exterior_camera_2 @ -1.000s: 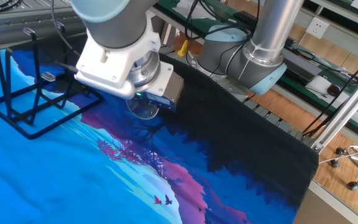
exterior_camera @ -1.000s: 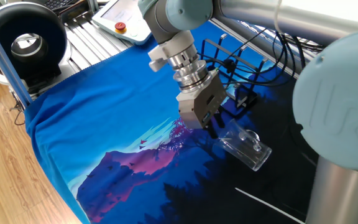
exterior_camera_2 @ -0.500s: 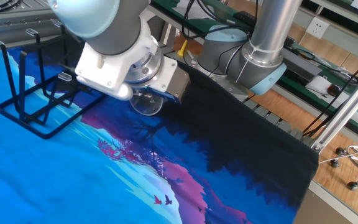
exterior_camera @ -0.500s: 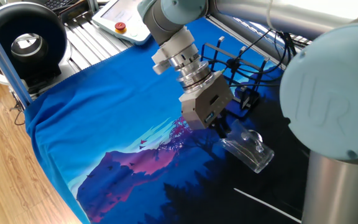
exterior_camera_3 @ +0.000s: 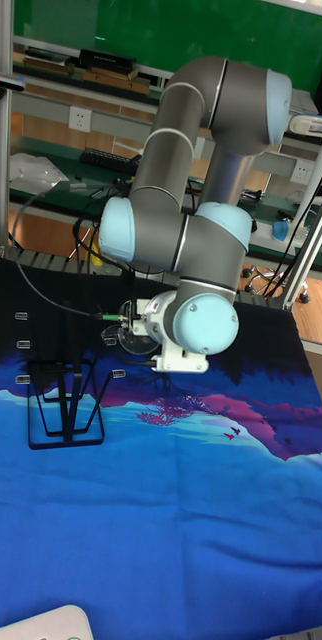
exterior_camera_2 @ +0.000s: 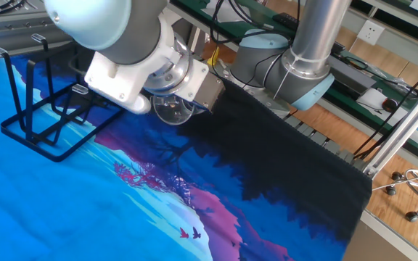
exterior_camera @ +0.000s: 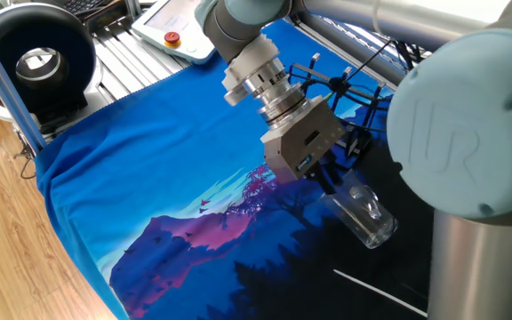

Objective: Take the cup off the cup rack

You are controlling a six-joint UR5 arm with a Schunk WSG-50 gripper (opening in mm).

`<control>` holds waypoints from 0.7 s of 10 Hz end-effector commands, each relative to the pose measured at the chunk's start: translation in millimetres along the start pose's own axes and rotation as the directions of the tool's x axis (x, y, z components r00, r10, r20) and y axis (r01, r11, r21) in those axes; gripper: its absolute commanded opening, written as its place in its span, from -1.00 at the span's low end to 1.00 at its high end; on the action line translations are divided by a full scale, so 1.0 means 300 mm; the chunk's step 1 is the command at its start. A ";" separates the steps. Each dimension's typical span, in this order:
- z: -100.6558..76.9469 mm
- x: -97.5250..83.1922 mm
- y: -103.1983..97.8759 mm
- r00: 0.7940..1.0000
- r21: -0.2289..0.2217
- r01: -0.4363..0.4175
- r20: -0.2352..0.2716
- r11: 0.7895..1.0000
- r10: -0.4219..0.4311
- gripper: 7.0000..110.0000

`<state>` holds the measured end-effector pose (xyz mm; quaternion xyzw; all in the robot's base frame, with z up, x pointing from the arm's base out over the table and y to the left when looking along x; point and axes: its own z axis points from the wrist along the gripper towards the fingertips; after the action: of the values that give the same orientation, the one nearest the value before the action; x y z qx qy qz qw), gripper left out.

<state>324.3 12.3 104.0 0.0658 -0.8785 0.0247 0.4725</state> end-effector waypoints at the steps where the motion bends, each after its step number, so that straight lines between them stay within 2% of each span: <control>1: -0.017 0.052 -0.022 0.999 -0.014 -0.029 -0.037 0.999 0.028 -0.71; 2: -0.016 0.052 -0.029 0.999 -0.016 -0.028 -0.035 0.999 0.027 -1.00; 4: -0.016 0.058 -0.019 0.999 -0.042 -0.025 -0.041 0.999 0.024 -1.00; 7: -0.011 0.084 -0.033 0.997 -0.052 -0.018 -0.073 0.999 0.014 -1.00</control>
<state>316.8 1.5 122.2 0.0471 -0.8658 0.0185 0.4979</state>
